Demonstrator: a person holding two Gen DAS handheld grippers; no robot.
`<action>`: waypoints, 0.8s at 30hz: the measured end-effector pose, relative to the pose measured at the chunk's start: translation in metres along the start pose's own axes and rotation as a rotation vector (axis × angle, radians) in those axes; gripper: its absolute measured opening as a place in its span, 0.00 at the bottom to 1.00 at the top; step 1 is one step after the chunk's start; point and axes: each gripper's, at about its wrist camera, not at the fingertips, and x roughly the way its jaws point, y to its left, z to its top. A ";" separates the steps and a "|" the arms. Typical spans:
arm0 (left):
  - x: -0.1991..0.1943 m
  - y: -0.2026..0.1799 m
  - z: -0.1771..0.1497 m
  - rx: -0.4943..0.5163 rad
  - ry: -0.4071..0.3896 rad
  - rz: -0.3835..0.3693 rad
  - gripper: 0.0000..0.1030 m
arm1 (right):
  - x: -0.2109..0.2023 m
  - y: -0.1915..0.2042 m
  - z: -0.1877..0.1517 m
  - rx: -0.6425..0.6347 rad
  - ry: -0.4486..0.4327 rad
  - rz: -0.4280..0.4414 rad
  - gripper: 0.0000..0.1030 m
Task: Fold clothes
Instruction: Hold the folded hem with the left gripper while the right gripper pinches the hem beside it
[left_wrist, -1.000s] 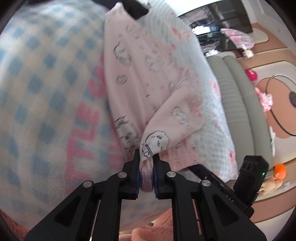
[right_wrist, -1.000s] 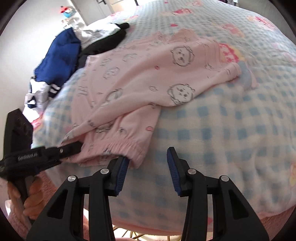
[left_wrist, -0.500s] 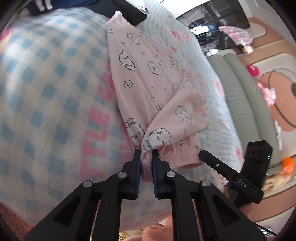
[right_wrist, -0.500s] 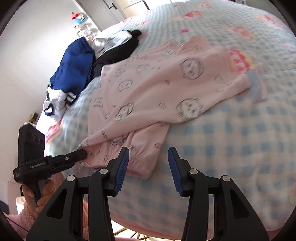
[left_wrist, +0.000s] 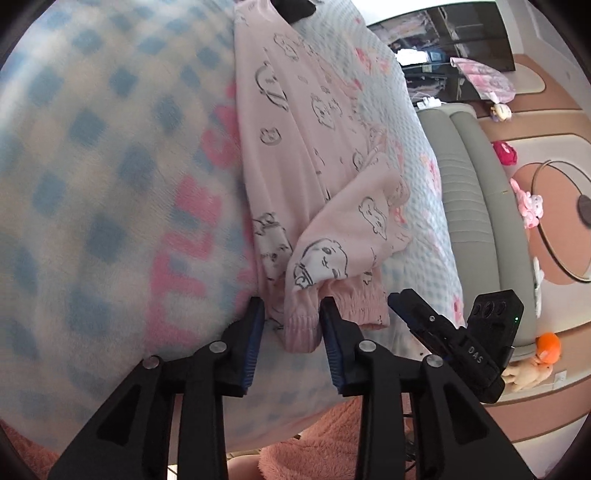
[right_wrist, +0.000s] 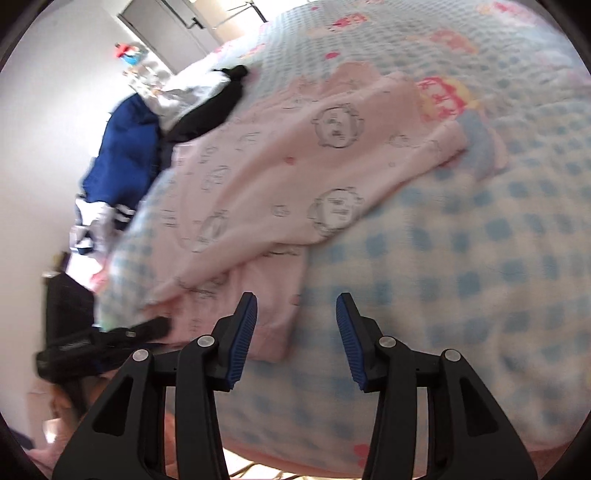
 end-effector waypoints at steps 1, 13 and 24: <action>-0.004 0.000 0.001 0.000 -0.016 0.008 0.38 | 0.003 0.001 0.003 0.002 0.008 0.023 0.46; -0.008 -0.014 0.001 0.119 -0.002 0.041 0.25 | 0.017 0.014 0.006 -0.097 0.018 -0.234 0.45; 0.010 -0.019 0.004 0.076 -0.004 -0.032 0.12 | 0.046 0.016 0.004 -0.008 0.103 0.003 0.39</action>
